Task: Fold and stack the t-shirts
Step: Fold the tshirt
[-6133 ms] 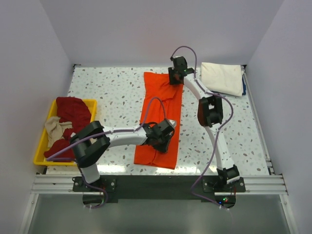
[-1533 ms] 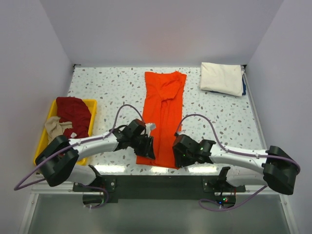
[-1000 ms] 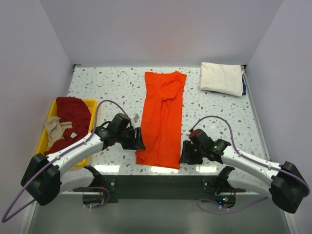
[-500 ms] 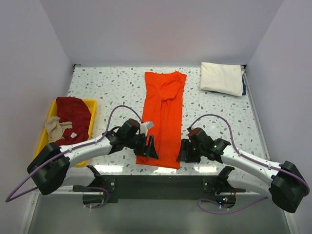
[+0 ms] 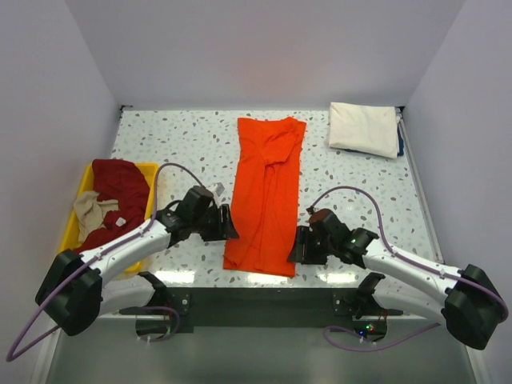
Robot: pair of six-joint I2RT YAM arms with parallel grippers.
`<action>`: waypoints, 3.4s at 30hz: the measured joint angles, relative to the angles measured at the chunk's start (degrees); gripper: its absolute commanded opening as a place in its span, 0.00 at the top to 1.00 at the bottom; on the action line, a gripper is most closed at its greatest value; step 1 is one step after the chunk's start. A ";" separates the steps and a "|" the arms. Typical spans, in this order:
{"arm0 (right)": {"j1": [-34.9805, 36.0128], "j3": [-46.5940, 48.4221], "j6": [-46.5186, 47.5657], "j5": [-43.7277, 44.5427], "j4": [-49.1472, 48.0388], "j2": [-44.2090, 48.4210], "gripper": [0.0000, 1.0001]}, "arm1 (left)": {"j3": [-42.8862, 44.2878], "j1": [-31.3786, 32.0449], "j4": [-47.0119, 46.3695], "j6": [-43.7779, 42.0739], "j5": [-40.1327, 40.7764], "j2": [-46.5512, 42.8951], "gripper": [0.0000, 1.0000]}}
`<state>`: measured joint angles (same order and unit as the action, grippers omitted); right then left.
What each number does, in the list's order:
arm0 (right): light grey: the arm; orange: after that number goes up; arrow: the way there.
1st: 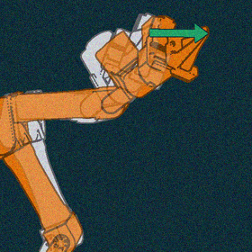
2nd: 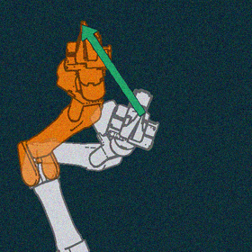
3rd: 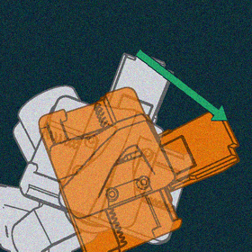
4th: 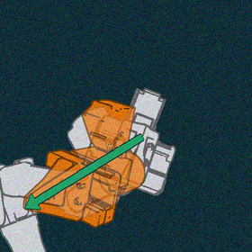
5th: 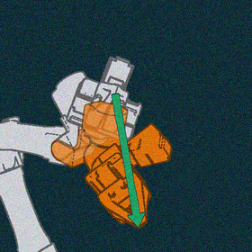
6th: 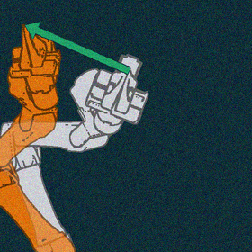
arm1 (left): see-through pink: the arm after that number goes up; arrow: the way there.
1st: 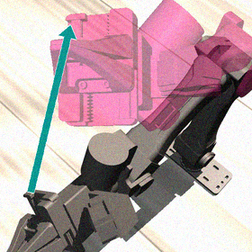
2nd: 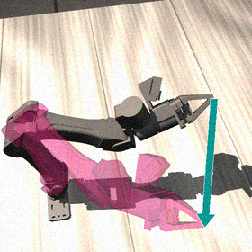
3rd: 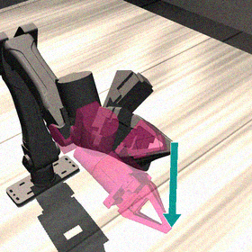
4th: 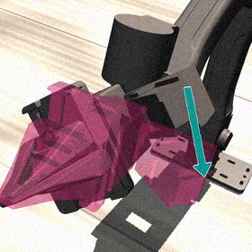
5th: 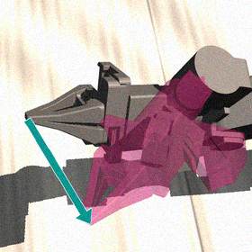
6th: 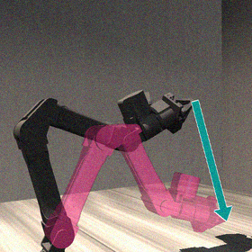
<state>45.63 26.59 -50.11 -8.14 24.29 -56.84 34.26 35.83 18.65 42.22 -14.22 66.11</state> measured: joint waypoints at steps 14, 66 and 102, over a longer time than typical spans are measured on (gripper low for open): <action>0.00 -1.55 -0.26 -0.02 -1.46 0.79 0.46 | -3.74 -0.20 4.52 -0.02 1.51 0.13 0.46; 0.00 -4.42 -1.90 0.04 -1.51 5.57 0.46 | -0.61 12.33 -12.83 3.21 -13.33 11.98 0.43; -0.04 -14.51 -17.38 -6.58 -12.13 5.81 0.63 | -15.15 -0.81 -1.36 5.77 -5.79 -6.49 0.59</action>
<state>45.58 12.08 -67.48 -14.72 12.16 -51.03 19.11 35.03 17.30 47.99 -20.01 59.61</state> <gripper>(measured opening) 0.374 0.425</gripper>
